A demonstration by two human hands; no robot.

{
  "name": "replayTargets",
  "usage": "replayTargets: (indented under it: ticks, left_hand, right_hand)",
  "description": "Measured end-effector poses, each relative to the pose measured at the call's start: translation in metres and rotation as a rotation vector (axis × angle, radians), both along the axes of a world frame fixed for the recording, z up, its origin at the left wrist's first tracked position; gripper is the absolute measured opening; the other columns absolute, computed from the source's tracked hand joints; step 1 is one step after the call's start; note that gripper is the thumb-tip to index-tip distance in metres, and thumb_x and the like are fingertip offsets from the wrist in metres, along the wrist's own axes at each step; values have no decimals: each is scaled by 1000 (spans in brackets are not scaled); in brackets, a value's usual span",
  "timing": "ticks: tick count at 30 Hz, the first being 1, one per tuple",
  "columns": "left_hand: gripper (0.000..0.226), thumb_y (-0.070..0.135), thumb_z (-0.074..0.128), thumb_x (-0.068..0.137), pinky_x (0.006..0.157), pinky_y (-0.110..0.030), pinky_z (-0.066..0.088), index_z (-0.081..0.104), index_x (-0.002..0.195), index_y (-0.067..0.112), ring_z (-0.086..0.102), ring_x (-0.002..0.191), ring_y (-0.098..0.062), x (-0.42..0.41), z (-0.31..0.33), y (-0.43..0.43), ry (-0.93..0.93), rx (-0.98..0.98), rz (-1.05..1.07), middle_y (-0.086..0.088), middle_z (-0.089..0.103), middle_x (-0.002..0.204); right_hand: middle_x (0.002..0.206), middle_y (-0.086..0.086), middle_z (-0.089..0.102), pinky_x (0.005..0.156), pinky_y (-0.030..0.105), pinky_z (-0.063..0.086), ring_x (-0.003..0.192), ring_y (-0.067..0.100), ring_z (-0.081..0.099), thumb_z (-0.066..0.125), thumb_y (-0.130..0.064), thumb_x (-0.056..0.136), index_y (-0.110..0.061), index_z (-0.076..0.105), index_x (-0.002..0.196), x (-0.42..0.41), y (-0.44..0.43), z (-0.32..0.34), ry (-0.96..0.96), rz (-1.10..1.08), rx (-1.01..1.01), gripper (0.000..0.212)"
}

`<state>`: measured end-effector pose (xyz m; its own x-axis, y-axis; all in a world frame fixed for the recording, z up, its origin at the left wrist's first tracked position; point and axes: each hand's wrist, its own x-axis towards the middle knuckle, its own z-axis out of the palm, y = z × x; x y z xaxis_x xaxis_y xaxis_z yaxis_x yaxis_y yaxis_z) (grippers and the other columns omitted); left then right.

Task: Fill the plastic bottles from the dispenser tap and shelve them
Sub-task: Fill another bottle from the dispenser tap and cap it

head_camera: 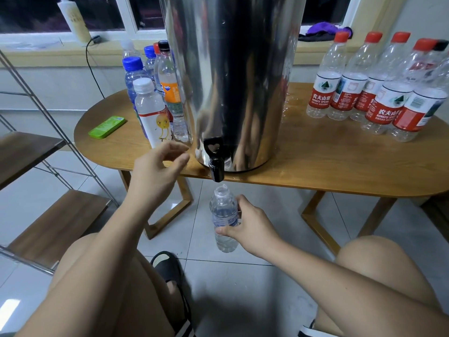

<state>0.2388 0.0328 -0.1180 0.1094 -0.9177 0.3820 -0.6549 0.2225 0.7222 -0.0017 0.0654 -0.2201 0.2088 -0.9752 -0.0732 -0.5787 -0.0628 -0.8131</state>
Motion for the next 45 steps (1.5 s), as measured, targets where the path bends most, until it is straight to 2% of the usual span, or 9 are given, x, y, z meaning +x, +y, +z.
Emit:
replayTargets:
  ticks: [3,6,11,17,21,29,33,42,45]
  left_hand:
    - [27,35,74,102,83,-22,49,71,128,28,65,112,-9,6,-15,-11,-210,69,21,12,71,122]
    - [36,33,71,104,91,-35,46,66,139,25,59,124,-26,9,-25,-21,-334,124,39,-1,67,134]
    - [24,29,63,107,82,-36,43,74,128,26,64,115,-29,16,-32,-28,-405,77,77,-2,74,121]
    - [21,38,78,100,76,-16,48,79,119,29,68,96,-2,5,-16,-1,-224,38,-50,14,75,105]
    - [24,47,82,93,77,-11,50,81,114,35,70,98,-2,-5,-14,30,-110,151,-203,16,78,100]
    - [19,39,84,91,76,-31,52,82,107,28,69,91,-14,-43,-21,64,225,117,-332,4,79,104]
    - [25,38,86,89,74,-42,54,82,111,27,68,91,-16,-52,-22,64,154,46,-362,12,76,103]
    - [29,49,88,84,73,-13,42,80,100,26,66,88,-16,-50,-18,63,-73,-60,-358,12,69,90]
    - [43,68,82,78,64,-16,44,70,85,27,64,81,-13,-50,-16,64,-143,-34,-300,14,66,79]
  right_hand:
    - [107,-15,72,87,32,57,101,4,69,94,-41,78,-33,54,111,-3,4,4,6,-2,1,52]
    - [107,-15,72,89,35,59,100,4,69,93,-43,78,-32,54,109,-5,10,8,16,20,-13,51]
    - [114,-20,72,88,34,61,104,2,68,92,-50,78,-37,54,117,-12,18,18,38,55,-43,56]
    - [113,-23,71,90,31,60,104,-3,67,93,-52,76,-42,55,120,-26,24,25,34,46,-64,59]
    - [109,-25,71,85,29,59,100,-5,66,94,-52,75,-42,53,110,-37,28,30,59,35,-74,54]
    - [107,-19,72,87,41,61,96,4,70,93,-55,70,-39,55,112,-45,35,25,84,52,-59,59]
    - [108,-17,72,87,44,60,98,8,69,92,-59,67,-41,55,112,-44,38,22,87,78,-74,61]
    - [101,-12,71,83,45,59,92,13,68,90,-61,65,-36,54,109,-44,35,24,118,80,-118,62]
    - [99,-15,71,82,43,58,91,10,67,87,-63,64,-39,55,111,-45,36,24,148,86,-144,62]
